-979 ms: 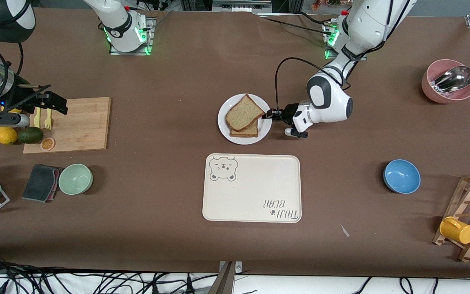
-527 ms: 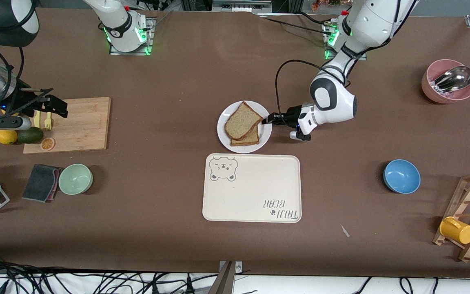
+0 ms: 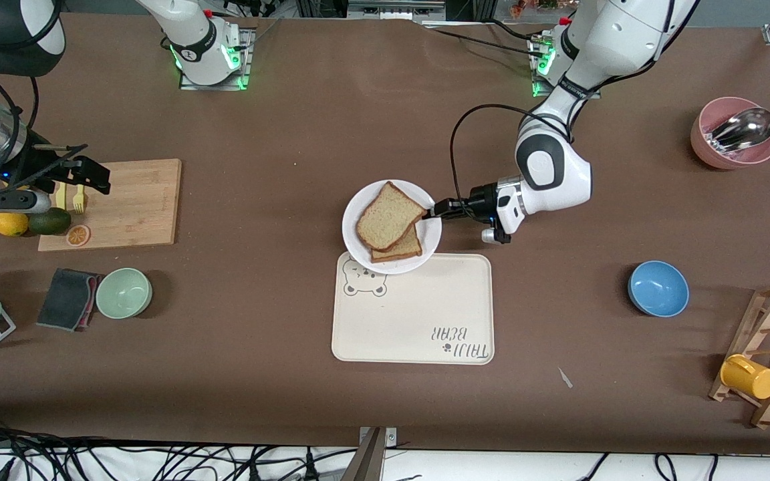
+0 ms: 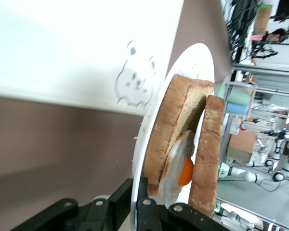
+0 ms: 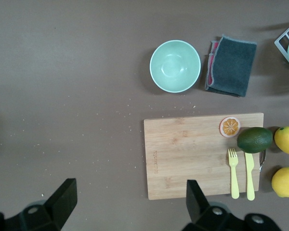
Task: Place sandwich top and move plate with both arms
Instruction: 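Slide the plate with the left gripper onto the Taiji Bear tray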
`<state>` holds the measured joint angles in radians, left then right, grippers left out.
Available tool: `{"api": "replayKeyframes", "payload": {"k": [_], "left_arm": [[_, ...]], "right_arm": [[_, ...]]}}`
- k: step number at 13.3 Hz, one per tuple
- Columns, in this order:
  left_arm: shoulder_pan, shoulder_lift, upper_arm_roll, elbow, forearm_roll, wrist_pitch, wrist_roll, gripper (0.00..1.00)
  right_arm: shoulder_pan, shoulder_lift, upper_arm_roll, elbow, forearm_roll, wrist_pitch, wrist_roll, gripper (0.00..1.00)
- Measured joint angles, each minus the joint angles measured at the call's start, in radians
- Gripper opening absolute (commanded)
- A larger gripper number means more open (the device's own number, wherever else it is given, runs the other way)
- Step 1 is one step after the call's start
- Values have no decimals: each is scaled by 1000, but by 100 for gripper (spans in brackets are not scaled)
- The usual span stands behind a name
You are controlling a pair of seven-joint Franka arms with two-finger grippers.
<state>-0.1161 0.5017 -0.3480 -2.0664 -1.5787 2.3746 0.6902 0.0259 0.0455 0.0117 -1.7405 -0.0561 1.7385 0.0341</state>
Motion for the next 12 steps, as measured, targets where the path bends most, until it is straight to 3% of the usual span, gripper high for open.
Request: {"api": "replayKeyframes", "payload": {"k": [4, 7, 12], "left_arm": [[5, 71, 22, 147, 1, -8, -69, 0], [-11, 127, 36, 248, 70, -8, -167, 0], [-60, 211, 95, 337, 75, 0, -174, 0]], "right_arm": [[1, -1, 0, -35, -1, 40, 0, 100], [1, -4, 0, -37, -1, 46, 0, 100], [1, -11, 0, -38, -2, 46, 0, 100]]}}
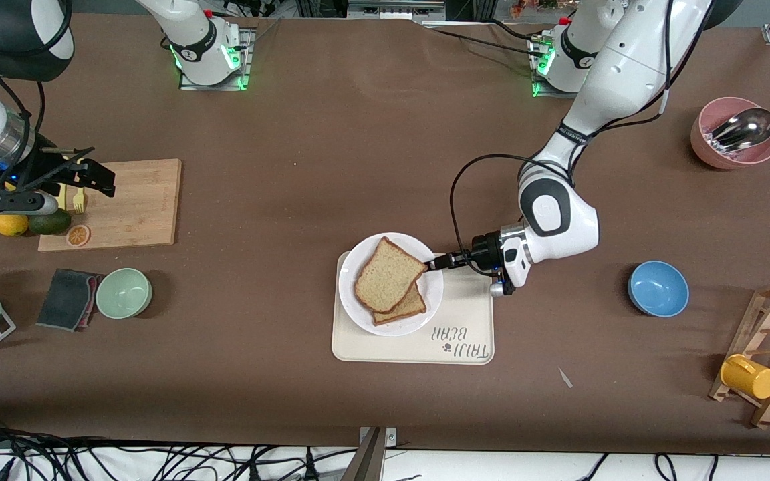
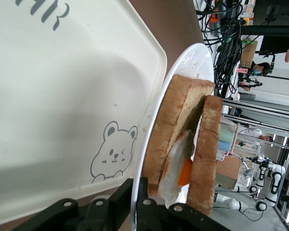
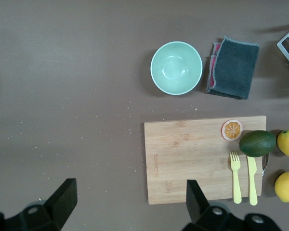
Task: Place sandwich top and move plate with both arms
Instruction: 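Slide the plate with the left gripper onto the Taiji Bear tray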
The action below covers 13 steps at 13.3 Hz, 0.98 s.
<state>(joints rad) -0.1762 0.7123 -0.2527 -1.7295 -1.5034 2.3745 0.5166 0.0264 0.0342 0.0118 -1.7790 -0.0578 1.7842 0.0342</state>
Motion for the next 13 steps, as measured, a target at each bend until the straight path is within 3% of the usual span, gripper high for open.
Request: {"api": "replayKeyframes", "payload": {"k": [3, 10, 13], "left_arm": [[-28, 41, 6, 50, 0, 30, 0, 0], [-98, 142, 92, 150, 0, 37, 2, 0], [-126, 177, 120, 174, 0, 37, 2, 0]], "right_arm": [[0, -5, 0, 0, 0, 0, -1, 100], [0, -34, 0, -43, -1, 30, -1, 100], [-4, -54, -2, -31, -1, -20, -1, 100]]}}
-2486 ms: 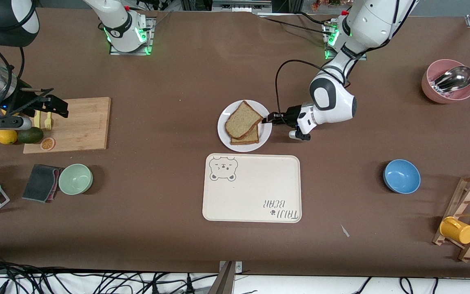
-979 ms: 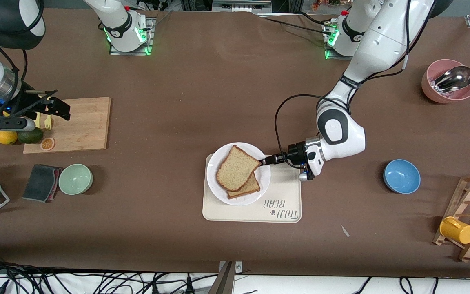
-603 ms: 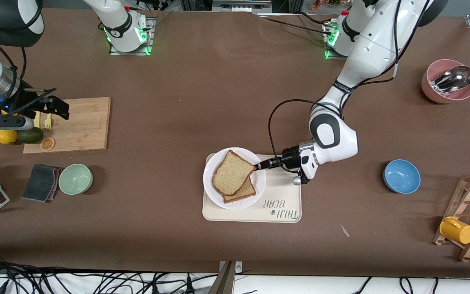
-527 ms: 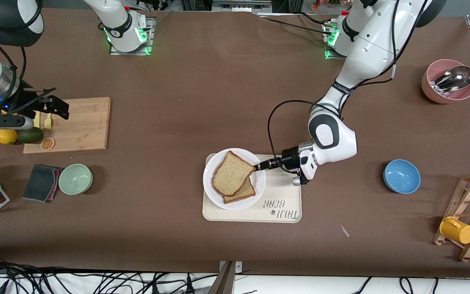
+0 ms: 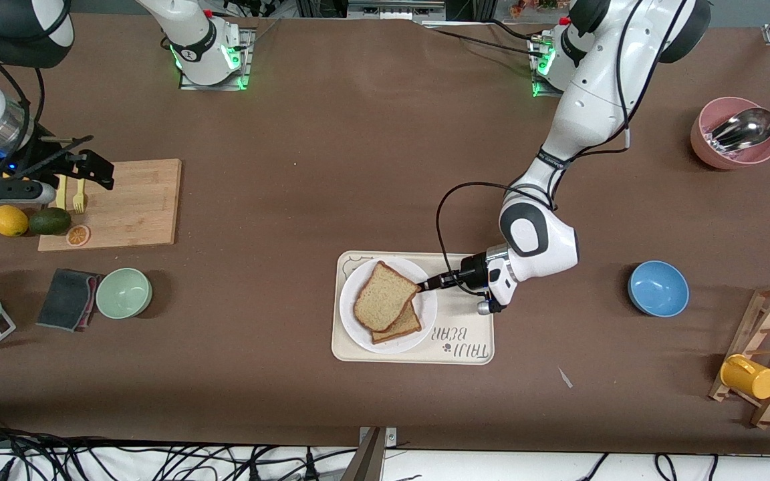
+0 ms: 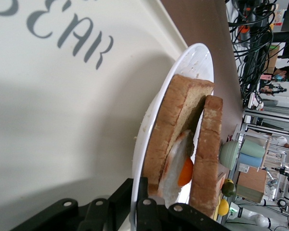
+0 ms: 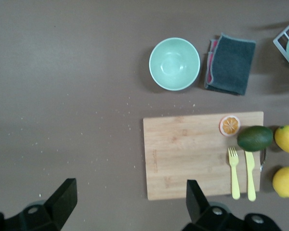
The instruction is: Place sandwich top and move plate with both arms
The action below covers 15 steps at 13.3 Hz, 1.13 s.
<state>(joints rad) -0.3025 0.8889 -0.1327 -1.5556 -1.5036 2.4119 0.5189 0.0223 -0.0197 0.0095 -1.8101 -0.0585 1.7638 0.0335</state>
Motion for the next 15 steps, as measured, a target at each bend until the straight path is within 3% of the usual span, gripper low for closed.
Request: {"api": "replayKeyframes", "payload": {"k": [2, 5, 8, 10, 12, 15], "left_arm": [[-3, 8, 2, 1, 0, 0, 2, 0], [-4, 1, 11, 3, 0, 0, -2, 25], [-1, -33, 31, -32, 0, 0, -3, 32], [7, -63, 35, -77, 0, -1, -2, 38], [17, -110, 40, -139, 42, -1, -2, 57], [60, -252, 41, -314, 187, -2, -3, 64]], "right_arm": [[-6, 2, -2, 43, 0, -56, -1, 100], [-4, 16, 0, 108, 13, -144, 0, 100], [-5, 33, 1, 169, 42, -191, 0, 100], [-5, 40, 1, 189, 56, -207, 0, 100], [-4, 47, 1, 196, 59, -210, 0, 100], [2, 55, 1, 202, 60, -212, 0, 100]]}}
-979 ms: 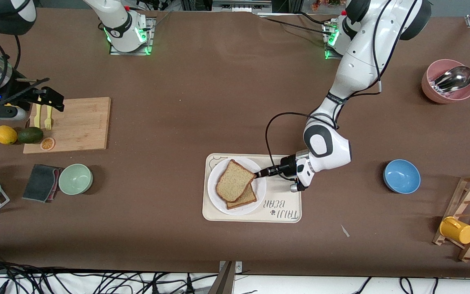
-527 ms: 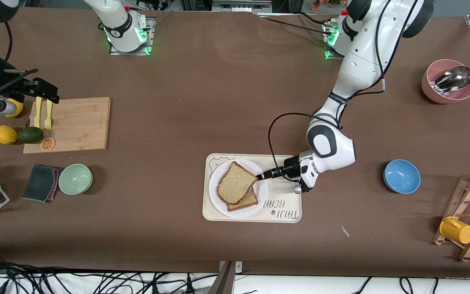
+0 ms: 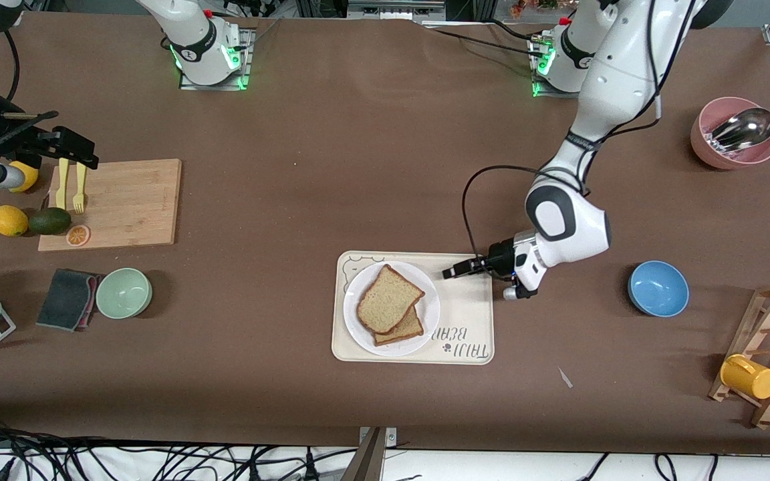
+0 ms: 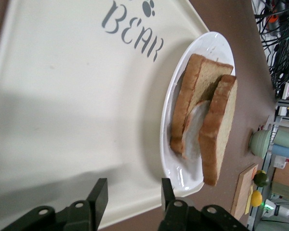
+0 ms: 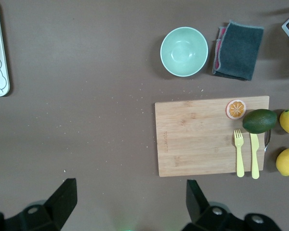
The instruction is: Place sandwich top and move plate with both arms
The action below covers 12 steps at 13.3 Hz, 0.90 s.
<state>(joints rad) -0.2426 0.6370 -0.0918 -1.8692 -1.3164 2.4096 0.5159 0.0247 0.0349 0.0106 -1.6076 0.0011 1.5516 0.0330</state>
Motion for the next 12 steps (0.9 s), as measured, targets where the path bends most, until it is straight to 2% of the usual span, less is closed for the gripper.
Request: {"api": "replayKeyframes", "payload": {"k": [2, 3, 5, 7, 10, 12], "left_arm": [[31, -131, 0, -144, 126, -2, -1, 96], [49, -199, -1, -209, 192, -3, -1, 99], [76, -317, -3, -294, 309, -19, -5, 100], [98, -406, -11, -326, 445, -65, -60, 100], [119, -520, -24, -315, 779, -189, -238, 100], [132, -582, -27, -256, 951, -337, -309, 100]], "right_arm": [[3, 0, 0, 3, 0, -8, 0, 100], [3, 0, 0, 4, 0, -18, 0, 100], [3, 0, -2, 6, 0, -29, 0, 100], [4, 0, -4, 6, -3, -17, 2, 100], [7, 1, -4, 8, -29, 48, 3, 100], [7, 3, -4, 8, -31, 64, 4, 100]]}}
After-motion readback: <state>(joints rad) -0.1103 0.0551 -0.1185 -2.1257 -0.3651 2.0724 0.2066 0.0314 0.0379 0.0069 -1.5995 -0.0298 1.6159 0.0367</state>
